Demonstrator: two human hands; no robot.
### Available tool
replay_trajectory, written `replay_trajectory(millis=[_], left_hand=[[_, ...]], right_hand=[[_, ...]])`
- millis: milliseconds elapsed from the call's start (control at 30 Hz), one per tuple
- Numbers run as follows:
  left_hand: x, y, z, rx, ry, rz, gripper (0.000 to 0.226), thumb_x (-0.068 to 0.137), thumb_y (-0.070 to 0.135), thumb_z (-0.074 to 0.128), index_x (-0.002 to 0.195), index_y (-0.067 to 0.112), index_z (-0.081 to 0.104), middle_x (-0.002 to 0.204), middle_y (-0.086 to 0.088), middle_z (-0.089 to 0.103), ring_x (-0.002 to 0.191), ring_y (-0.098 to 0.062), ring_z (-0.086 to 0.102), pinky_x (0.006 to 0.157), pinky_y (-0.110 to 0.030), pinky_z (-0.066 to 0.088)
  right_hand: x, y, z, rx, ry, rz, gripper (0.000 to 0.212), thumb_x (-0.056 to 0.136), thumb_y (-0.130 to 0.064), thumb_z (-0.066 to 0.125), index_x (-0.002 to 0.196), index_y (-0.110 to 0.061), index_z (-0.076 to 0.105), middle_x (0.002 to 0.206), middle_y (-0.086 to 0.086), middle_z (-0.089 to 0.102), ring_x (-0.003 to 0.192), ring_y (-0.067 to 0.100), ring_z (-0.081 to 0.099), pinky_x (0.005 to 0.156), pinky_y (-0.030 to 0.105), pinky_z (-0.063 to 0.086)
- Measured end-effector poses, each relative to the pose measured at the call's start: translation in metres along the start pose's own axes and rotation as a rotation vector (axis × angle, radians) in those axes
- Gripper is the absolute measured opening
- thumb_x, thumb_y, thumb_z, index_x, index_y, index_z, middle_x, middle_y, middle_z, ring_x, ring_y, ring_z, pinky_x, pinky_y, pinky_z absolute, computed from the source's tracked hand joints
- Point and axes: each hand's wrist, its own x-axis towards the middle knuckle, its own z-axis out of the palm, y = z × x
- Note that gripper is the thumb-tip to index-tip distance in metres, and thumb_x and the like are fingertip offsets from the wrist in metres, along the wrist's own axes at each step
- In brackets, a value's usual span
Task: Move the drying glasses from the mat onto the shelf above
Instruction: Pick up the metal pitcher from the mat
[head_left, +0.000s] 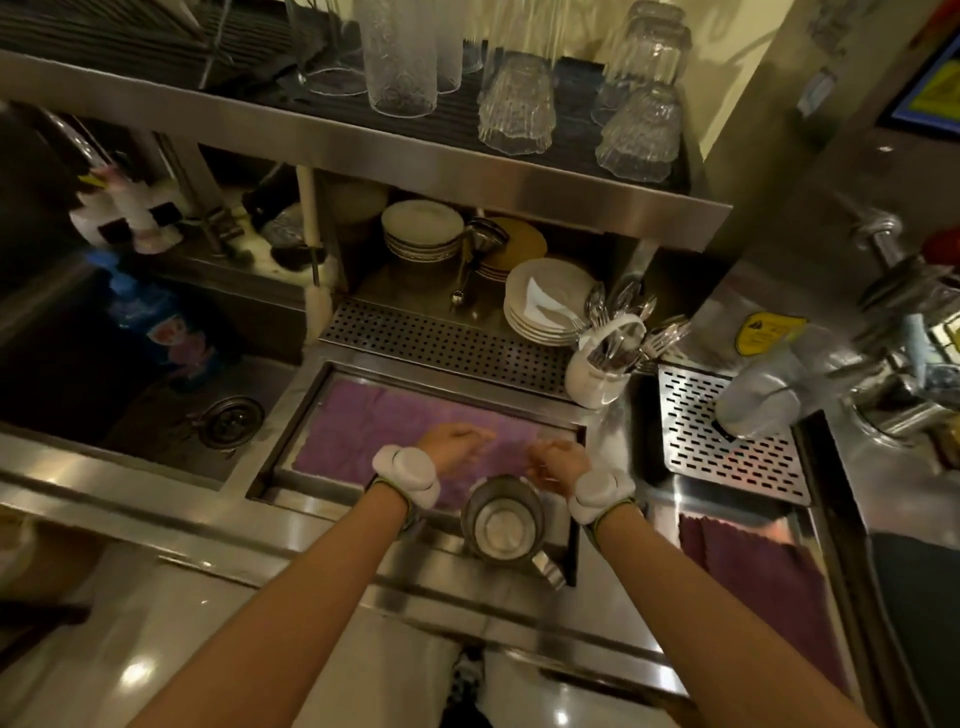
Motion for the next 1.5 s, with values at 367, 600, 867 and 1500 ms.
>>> replay_trajectory(millis=[367, 600, 867, 1500], left_hand=[[-0.074, -0.045, 0.002, 0.083, -0.114, 0.037, 0.04, 0.085, -0.006, 0.055, 0.124, 0.003, 0.056, 0.124, -0.023, 0.06, 0.112, -0.029, 0.057, 0.098, -0.042, 0.045], [-0.096, -0.051, 0.012, 0.069, -0.117, 0.144, 0.056, 0.079, -0.01, 0.061, 0.13, 0.01, 0.05, 0.121, -0.017, 0.061, 0.101, -0.02, 0.057, 0.078, -0.028, 0.045], [-0.095, -0.055, 0.018, 0.006, -0.069, 0.14, 0.055, 0.083, -0.005, 0.057, 0.133, 0.016, 0.048, 0.109, -0.006, 0.06, 0.098, -0.021, 0.056, 0.083, -0.034, 0.048], [-0.042, -0.011, -0.054, -0.27, 0.234, 0.299, 0.05, 0.086, -0.001, 0.058, 0.134, 0.008, 0.047, 0.125, -0.012, 0.057, 0.113, -0.021, 0.054, 0.093, -0.032, 0.047]], right_hand=[[-0.072, 0.049, 0.0, 0.052, 0.162, -0.153, 0.015, 0.093, -0.009, 0.047, 0.096, -0.007, 0.062, 0.08, 0.01, 0.056, 0.065, 0.016, 0.05, 0.055, 0.022, 0.043], [-0.099, 0.066, -0.004, 0.072, 0.158, -0.195, 0.023, 0.094, -0.035, 0.048, 0.091, -0.018, 0.064, 0.069, 0.002, 0.058, 0.062, 0.013, 0.052, 0.055, 0.023, 0.041], [-0.109, 0.069, -0.005, 0.001, 0.02, -0.252, 0.028, 0.088, -0.024, 0.062, 0.115, -0.017, 0.065, 0.065, -0.009, 0.066, 0.064, 0.004, 0.06, 0.059, 0.013, 0.046], [-0.034, -0.034, 0.042, 0.066, -0.078, -0.4, 0.043, 0.094, -0.012, 0.053, 0.137, -0.01, 0.047, 0.071, -0.003, 0.056, 0.064, 0.004, 0.05, 0.056, 0.006, 0.042]])
